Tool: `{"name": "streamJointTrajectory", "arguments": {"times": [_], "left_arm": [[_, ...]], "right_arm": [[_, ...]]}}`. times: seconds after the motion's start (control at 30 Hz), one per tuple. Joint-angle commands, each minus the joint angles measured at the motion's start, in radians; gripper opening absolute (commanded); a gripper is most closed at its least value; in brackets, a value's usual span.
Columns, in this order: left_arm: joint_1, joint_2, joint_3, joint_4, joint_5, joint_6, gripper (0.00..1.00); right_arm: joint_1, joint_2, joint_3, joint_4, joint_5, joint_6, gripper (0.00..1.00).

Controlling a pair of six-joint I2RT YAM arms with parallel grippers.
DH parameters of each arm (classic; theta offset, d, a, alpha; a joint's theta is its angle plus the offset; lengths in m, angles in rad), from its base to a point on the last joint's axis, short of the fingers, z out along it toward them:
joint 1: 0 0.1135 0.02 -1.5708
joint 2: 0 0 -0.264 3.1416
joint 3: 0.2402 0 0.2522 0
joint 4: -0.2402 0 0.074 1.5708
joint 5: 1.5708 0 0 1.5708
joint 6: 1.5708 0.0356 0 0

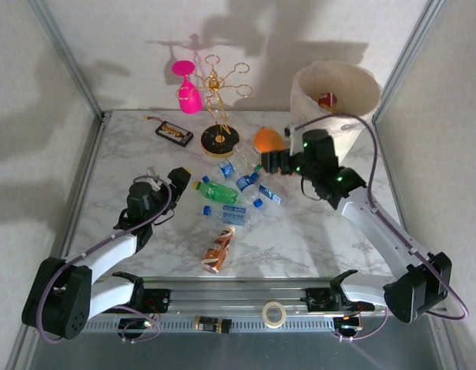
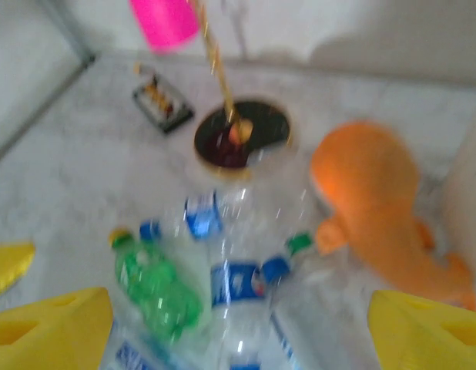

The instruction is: Put the plastic bottles in the bin

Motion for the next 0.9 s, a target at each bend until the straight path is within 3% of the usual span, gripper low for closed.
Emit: {"name": "streamJointTrajectory", "arguments": {"times": [0.0, 0.27, 0.43, 0.87], "left_arm": [[0.006, 0.001, -0.026, -0.03, 0.02, 0.039, 1.0], [0.007, 0.007, -0.086, -0.016, 0.027, 0.026, 1.0], [0.007, -0.009, -0.131, 0.011, 0.027, 0.007, 1.0], [0.006, -0.14, -0.176, -0.091, -0.029, 0.038, 1.0]], "right_arm": [[0.038, -0.006, -0.093, -0.067, -0.031, 0.009, 0.87], [0.059, 0.078, -0.191, -0.002, 0.016, -0.044, 0.89], [0.058, 0.205, -0.138, -0.034, 0.166, -0.149, 0.9], [0.034, 0.436, -0.015, -0.077, 0.23, -0.319, 0.86]]}}
